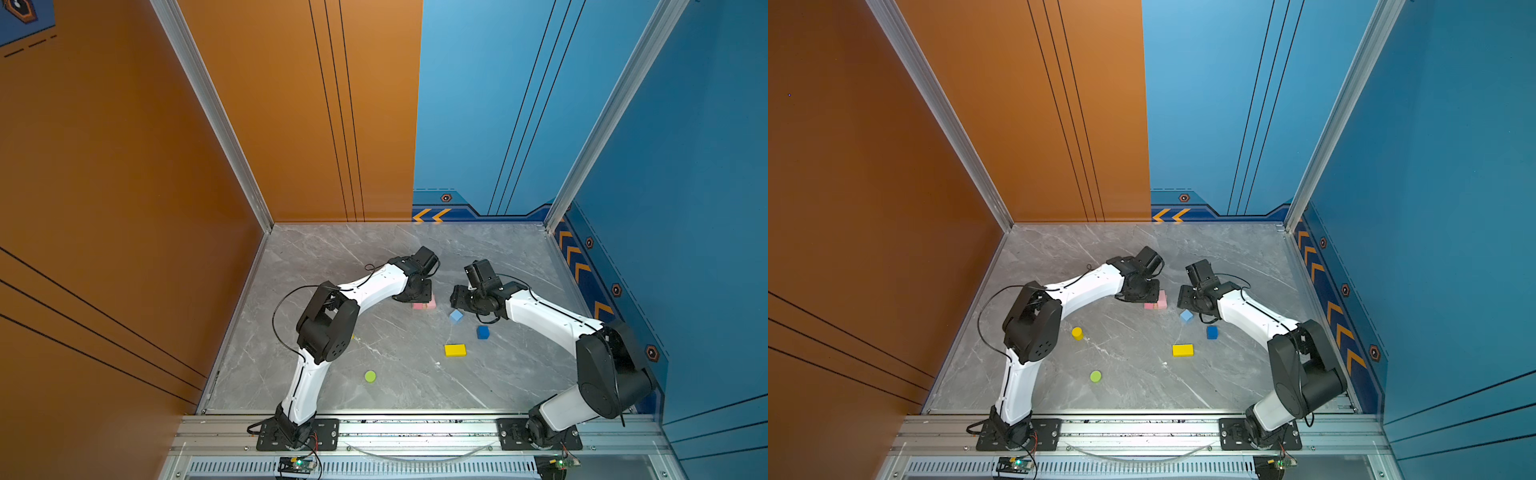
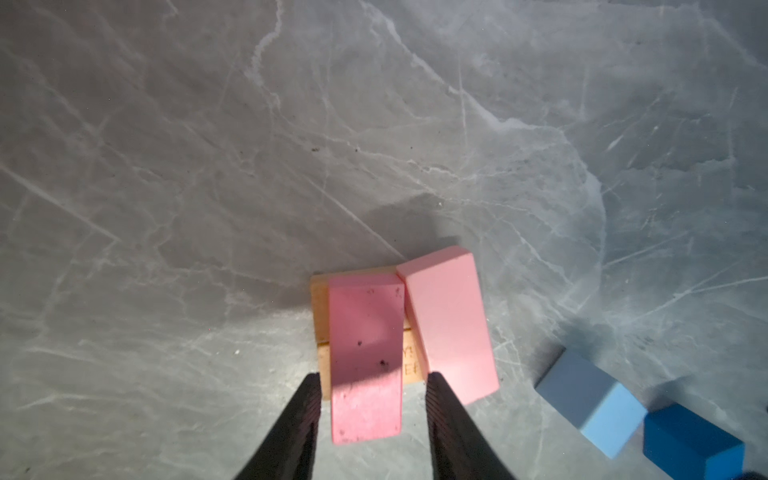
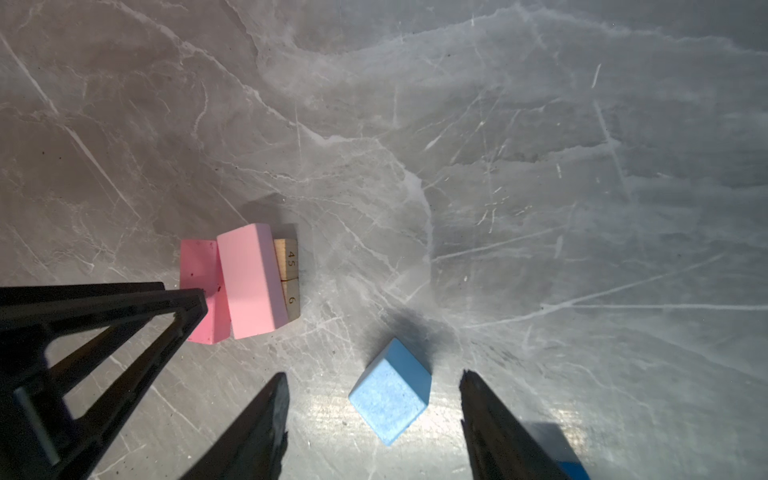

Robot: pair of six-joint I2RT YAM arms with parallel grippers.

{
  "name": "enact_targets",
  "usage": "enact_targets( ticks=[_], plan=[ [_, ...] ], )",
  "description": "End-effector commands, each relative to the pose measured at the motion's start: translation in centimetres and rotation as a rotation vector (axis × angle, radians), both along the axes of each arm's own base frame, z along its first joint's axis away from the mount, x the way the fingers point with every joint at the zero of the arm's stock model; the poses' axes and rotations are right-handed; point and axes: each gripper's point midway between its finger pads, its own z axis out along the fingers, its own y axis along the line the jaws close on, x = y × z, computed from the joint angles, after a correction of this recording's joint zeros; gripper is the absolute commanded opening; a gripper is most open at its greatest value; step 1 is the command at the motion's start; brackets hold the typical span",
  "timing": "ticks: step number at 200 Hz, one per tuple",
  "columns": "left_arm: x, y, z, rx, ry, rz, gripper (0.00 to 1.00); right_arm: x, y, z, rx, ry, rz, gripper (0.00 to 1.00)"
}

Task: Build the wood block tower
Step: 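Open the left gripper to release the darker pink block on the bars, then press the two pink blocks together between the left and right grippers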

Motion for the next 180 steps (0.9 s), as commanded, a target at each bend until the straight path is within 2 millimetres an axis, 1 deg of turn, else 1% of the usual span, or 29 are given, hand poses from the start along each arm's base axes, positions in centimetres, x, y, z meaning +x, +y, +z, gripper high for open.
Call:
enact_targets(
  ticks=[1, 18, 32, 58, 82, 113, 134, 137, 157, 180],
  plan=[
    [0.1, 0.9, 3.3, 0.0, -0.065, -0.013, 0.45, 0.5, 0.3, 2.0, 0.023, -0.035, 0.013, 0.67],
    [-0.2, 1.2, 4.2, -0.004, -0.081, -0.024, 0.45, 0.6, 0.8, 2.2, 0.038, -0.041, 0.026, 0.67],
    [-0.5, 1.5, 5.0, -0.008, -0.095, -0.038, 0.44, 0.8, 1.3, 2.6, 0.054, -0.049, 0.04, 0.63],
    [-1.3, 2.0, 5.4, -0.032, -0.115, -0.089, 0.41, 1.2, 2.4, 2.8, 0.091, -0.056, 0.068, 0.57],
    [-2.4, 2.4, 4.4, -0.122, -0.113, -0.103, 0.41, 1.5, 3.5, 2.5, 0.127, -0.054, 0.096, 0.52],
    [-3.3, 2.7, 3.1, -0.211, -0.13, -0.111, 0.41, 2.0, 5.5, 1.8, 0.159, -0.035, 0.14, 0.52],
    [-3.2, 2.9, 2.2, -0.278, -0.122, -0.107, 0.36, 2.3, 6.5, 1.2, 0.159, -0.022, 0.168, 0.52],
    [-2.8, 2.7, 2.5, -0.302, -0.14, -0.107, 0.36, 2.4, 6.6, 1.1, 0.161, -0.021, 0.17, 0.51],
    [-2.3, 2.2, 2.2, -0.392, -0.134, -0.114, 0.35, 2.8, 7.0, 0.6, 0.168, -0.016, 0.175, 0.49],
    [-2.2, 2.1, 2.2, -0.417, -0.136, -0.126, 0.34, 2.9, 7.4, 0.1, 0.179, -0.008, 0.177, 0.46]
  ],
)
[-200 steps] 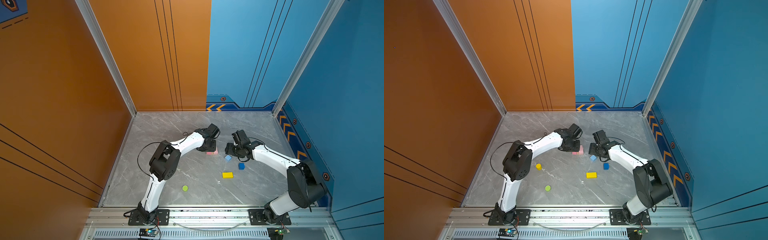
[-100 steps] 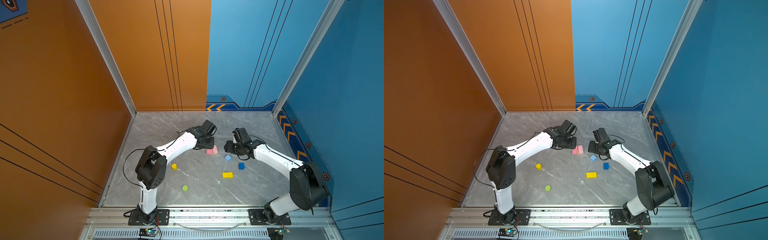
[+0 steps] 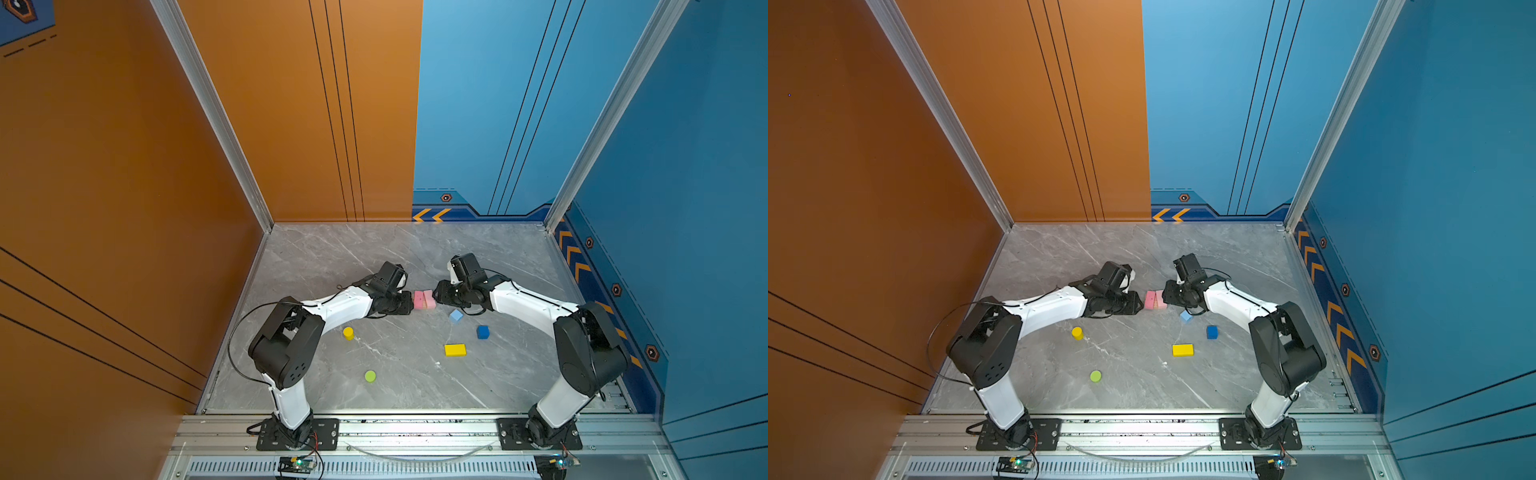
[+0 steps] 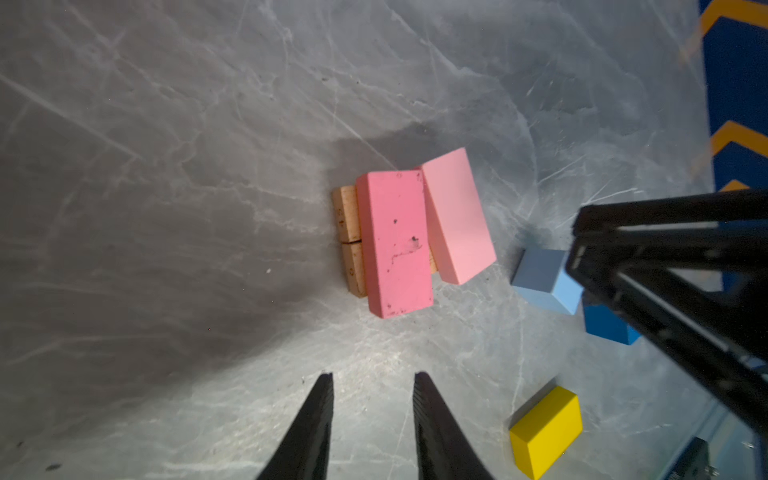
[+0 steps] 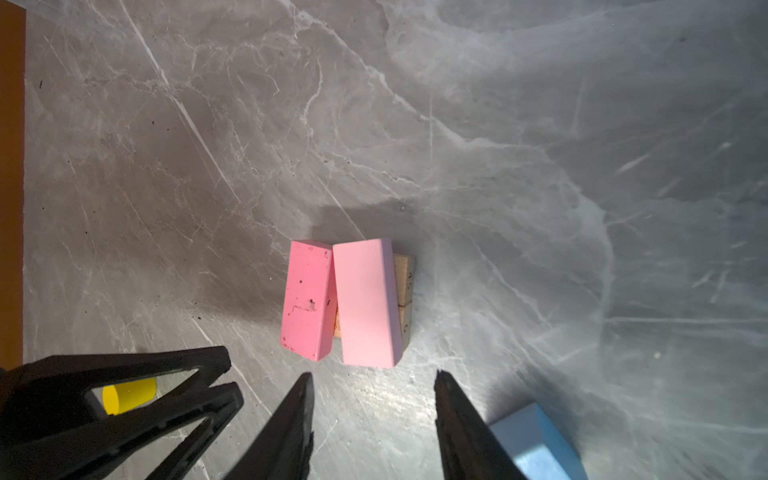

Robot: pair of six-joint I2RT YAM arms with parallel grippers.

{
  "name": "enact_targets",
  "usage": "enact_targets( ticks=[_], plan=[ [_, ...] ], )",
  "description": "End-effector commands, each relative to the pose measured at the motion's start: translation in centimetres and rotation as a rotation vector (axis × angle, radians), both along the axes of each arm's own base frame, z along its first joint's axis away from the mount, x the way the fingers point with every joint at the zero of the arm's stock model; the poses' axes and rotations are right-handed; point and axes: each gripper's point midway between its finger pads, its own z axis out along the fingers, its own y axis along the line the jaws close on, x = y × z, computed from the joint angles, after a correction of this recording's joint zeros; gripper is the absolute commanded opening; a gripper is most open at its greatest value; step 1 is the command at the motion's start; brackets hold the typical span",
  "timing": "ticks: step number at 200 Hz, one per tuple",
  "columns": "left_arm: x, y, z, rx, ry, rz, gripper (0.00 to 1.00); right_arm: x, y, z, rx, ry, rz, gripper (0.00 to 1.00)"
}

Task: Build the wood block tower
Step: 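Press the two pink blocks together between the left and right grippers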

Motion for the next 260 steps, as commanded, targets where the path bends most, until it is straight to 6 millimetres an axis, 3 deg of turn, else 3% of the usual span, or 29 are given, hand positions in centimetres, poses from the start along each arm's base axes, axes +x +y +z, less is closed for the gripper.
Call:
enact_targets(
  ticks=[1, 88, 260],
  plan=[
    [0.9, -1.6, 1.9, -0.12, -0.055, -0.041, 0.34, 1.0, 1.1, 0.8, 0.029, -0.032, 0.026, 0.46],
    [1.7, -1.0, 0.7, -0.049, -0.027, -0.062, 0.33, 2.0, 2.4, -0.9, 0.071, -0.011, 0.038, 0.41],
    [2.2, -2.0, -1.1, -0.05, 0.028, -0.069, 0.3, 2.2, 2.5, -1.8, 0.071, 0.016, 0.02, 0.42]
  ],
)
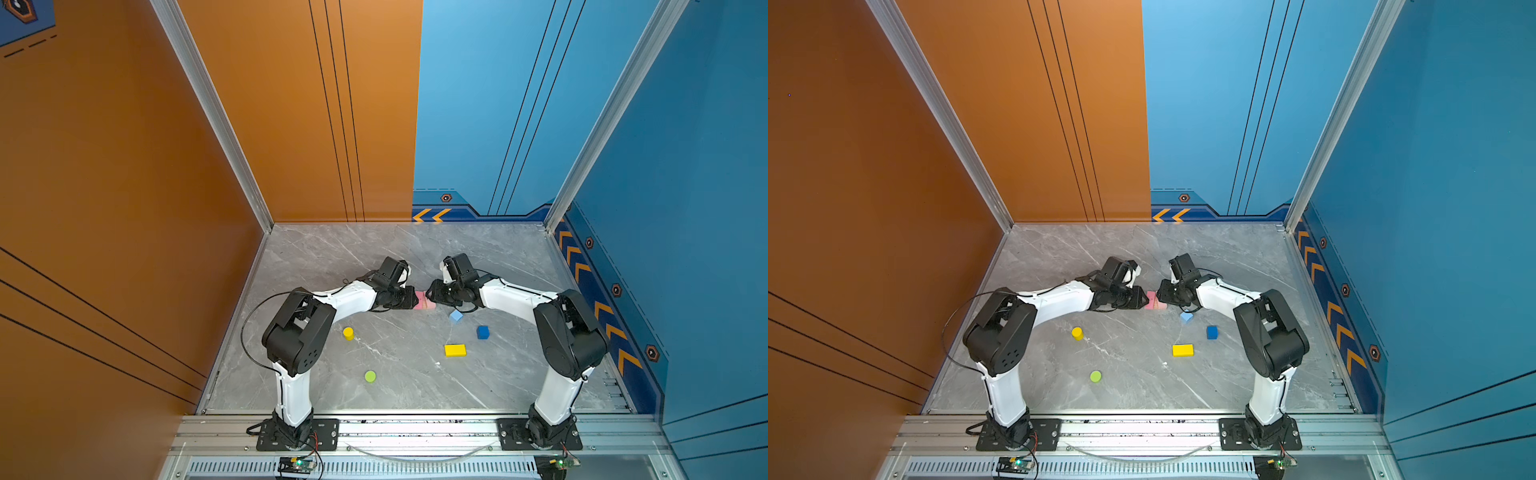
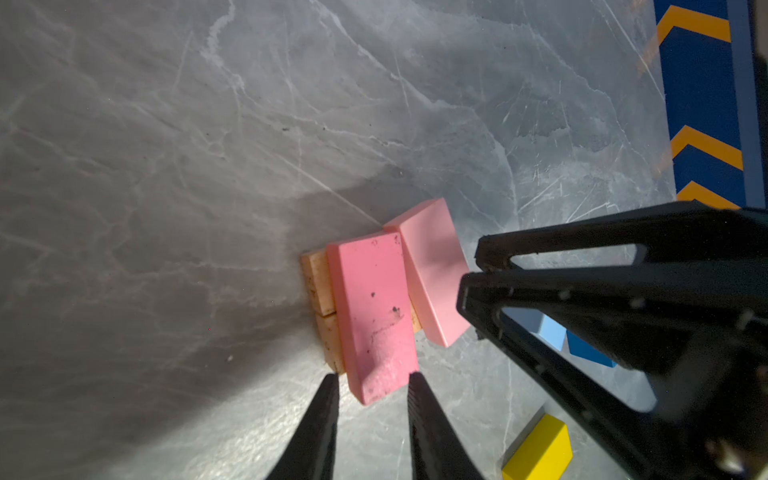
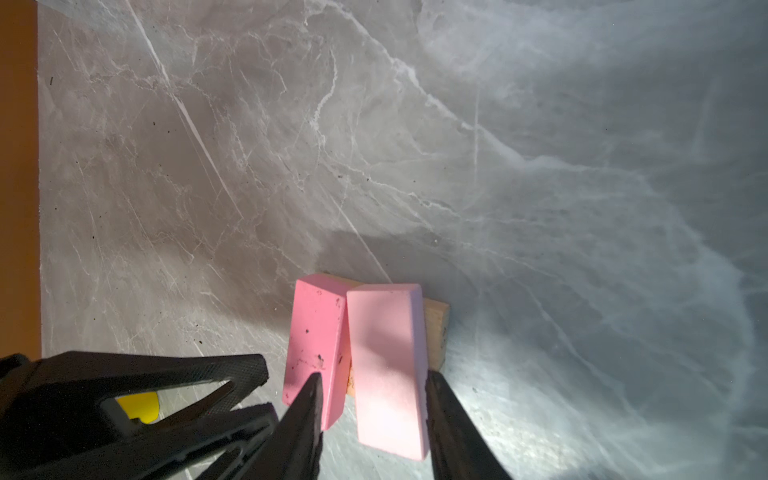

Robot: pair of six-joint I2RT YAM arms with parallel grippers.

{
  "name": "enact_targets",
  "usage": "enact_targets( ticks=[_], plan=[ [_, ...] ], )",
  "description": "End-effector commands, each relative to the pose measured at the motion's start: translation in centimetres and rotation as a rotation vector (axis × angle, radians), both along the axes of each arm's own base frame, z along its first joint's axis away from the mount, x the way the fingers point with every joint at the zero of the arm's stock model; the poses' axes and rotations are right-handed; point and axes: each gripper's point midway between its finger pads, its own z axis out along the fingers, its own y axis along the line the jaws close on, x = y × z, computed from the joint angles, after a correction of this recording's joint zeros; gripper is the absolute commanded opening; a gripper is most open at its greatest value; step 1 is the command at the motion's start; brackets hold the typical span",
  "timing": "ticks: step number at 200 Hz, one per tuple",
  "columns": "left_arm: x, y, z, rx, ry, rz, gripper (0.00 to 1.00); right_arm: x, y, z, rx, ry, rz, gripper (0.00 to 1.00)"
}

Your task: Build the wood block tower

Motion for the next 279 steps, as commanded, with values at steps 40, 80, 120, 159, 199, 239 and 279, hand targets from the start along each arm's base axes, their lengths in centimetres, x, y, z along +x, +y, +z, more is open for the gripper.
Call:
enact_targets(
  ticks=[40, 80, 120, 159, 199, 239, 279],
  plan=[
    [0.5, -0.6, 0.1, -0.02, 0.018, -0.017, 0.29, 0.5, 0.6, 0.3, 0.024, 0.004, -0.01, 0.42],
    [0.5, -0.8, -0.1, -0.024, 0.027, -0.023, 0.28, 0.5, 0.7, 0.2, 0.025, 0.006, -0.009, 0.41],
    [0.5, -1.0, -0.2, -0.025, 0.03, -0.026, 0.28, 0.5, 0.7, 0.1, 0.027, 0.01, -0.012, 0.4],
    [0.5, -1.1, -0.4, -0.025, 0.039, -0.027, 0.27, 0.6, 0.8, 0.0, 0.031, 0.014, -0.013, 0.39],
    [0.5, -1.3, -0.4, -0.025, 0.04, -0.033, 0.26, 0.5, 1.0, -0.3, 0.032, 0.022, -0.011, 0.39],
    [0.5, -1.4, -0.5, -0.025, 0.041, -0.035, 0.26, 0.5, 1.2, -0.4, 0.036, 0.025, -0.01, 0.38],
    [0.6, -1.4, -0.6, -0.024, 0.043, -0.034, 0.25, 0.4, 1.3, -0.3, 0.037, 0.025, -0.008, 0.35]
  ],
)
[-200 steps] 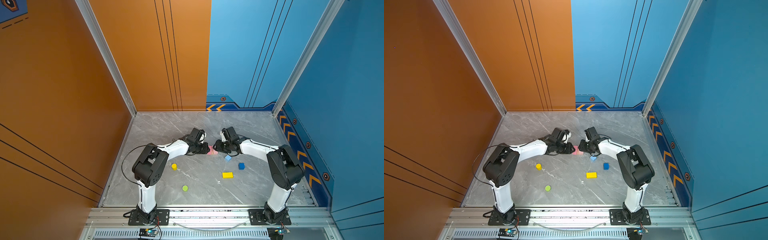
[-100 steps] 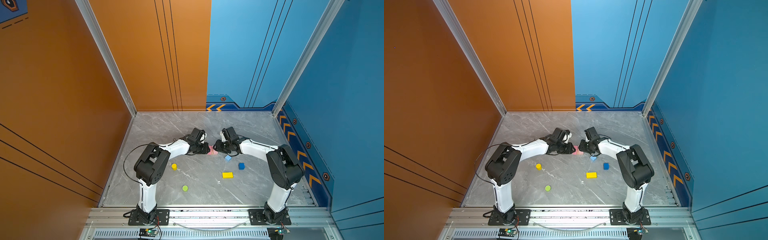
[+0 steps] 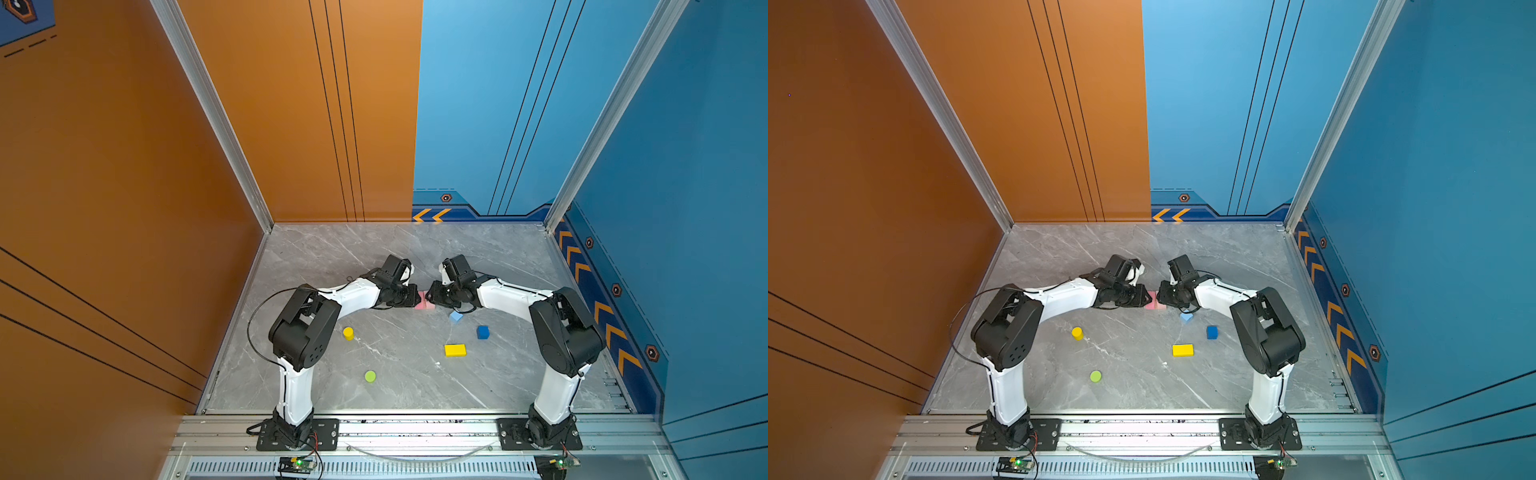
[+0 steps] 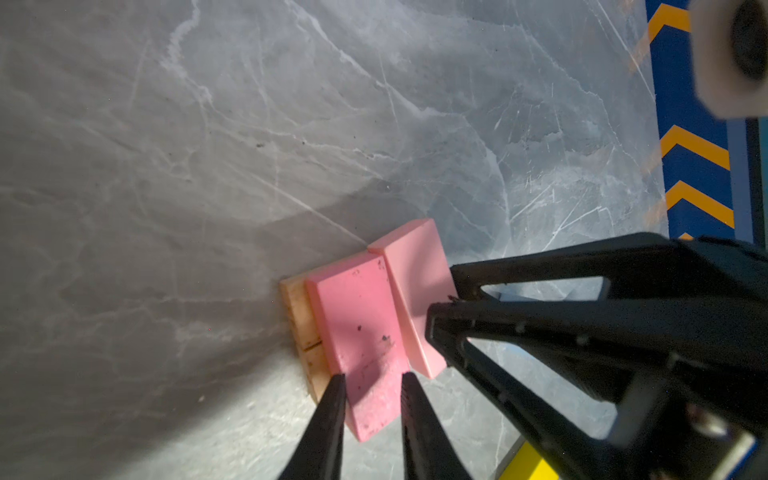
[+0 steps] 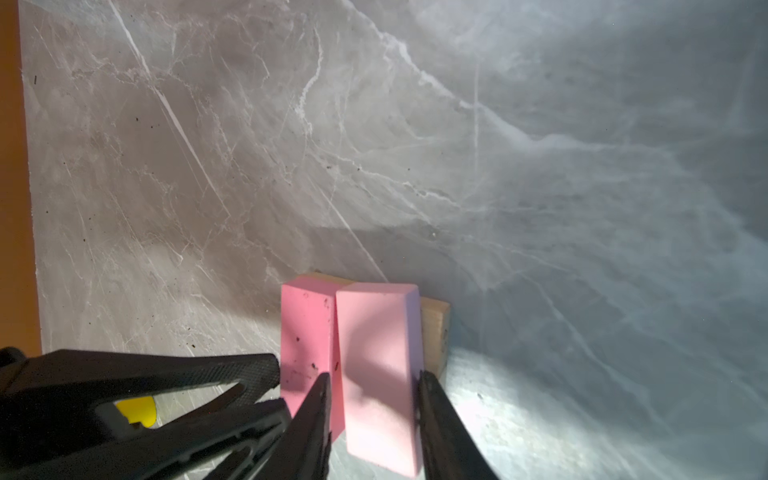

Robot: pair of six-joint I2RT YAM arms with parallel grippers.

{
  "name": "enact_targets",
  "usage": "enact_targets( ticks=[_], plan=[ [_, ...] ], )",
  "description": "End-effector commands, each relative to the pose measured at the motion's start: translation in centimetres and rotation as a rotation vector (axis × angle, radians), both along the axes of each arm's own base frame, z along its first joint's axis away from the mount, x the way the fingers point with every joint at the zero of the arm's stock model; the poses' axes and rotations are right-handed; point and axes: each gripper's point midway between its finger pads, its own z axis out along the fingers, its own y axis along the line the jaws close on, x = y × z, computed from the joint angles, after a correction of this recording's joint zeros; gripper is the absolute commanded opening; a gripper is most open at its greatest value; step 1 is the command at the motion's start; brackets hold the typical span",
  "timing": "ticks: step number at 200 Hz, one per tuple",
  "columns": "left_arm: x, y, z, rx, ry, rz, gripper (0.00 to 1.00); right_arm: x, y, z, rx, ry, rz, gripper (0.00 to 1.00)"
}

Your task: Build the wood block tower

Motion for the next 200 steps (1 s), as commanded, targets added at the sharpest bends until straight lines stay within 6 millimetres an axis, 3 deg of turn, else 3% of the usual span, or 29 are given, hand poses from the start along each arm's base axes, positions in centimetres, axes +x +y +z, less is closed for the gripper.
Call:
enact_targets(
  ticks=[1, 200],
  plan=[
    [-0.15, -0.35, -0.25, -0.005, 0.026, -0.017, 0.25, 0.64, 1.08, 0.74, 0.031, -0.013, 0.006, 0.35],
    [0.33, -0.43, -0.48, 0.011, 0.028, -0.019, 0.25, 0.19, 1.22, 0.71, 0.016, -0.002, 0.014, 0.31]
  ],
)
